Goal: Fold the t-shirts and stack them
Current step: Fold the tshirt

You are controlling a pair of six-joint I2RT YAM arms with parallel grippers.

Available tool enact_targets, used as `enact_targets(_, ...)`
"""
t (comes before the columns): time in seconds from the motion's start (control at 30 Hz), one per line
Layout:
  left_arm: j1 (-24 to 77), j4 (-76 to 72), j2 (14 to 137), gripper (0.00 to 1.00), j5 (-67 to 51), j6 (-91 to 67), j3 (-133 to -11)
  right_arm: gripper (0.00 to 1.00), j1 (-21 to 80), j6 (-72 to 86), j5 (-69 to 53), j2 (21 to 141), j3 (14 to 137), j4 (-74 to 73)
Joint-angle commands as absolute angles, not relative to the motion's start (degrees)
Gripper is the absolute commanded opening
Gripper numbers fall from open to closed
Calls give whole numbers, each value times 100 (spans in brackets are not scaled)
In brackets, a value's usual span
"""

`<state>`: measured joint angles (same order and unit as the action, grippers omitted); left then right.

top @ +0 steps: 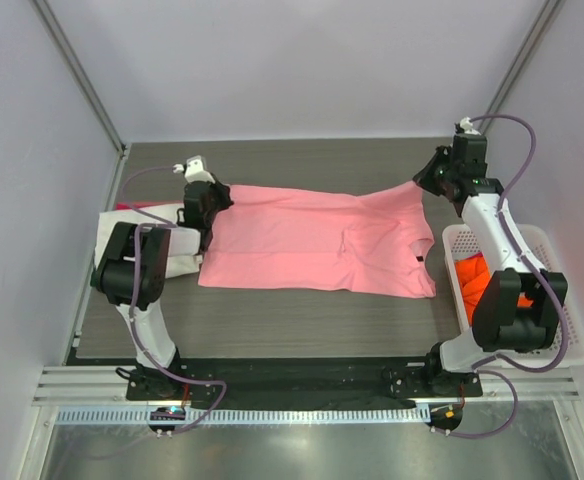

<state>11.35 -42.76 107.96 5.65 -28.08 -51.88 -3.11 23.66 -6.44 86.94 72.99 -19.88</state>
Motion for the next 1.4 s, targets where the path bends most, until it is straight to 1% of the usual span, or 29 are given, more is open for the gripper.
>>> enact_targets(0.0, 1143, -4860, 10380, 0, 492, -2751, -4958, 1, -299, 2206, -501, 8175, 7181, -2030)
enact_targets(0.23, 1143, -4667, 10081, 0, 624, -2725, -4659, 1, -299, 2250, -676, 7753, 6935, -2153)
enact_targets(0.5, 1143, -4676, 9905, 0, 536, -2777, -4404, 1, -299, 2294, -844, 7401, 6320, -2197)
enact_targets(0.97, 1072, -4693, 9414, 0, 694, -3111, -3867, 1, -299, 2487, -616, 6601, 5221, -2145)
enact_targets(1.23, 1055, -4307, 9220, 0, 703, -3278, -3674, 1, -299, 2829, -422, 5986, 4344, -2136)
enact_targets(1.37, 1055, -4447, 9141, 0, 703, -3427, -3385, 2, -299, 3198, -431, 5548, 3807, -1960)
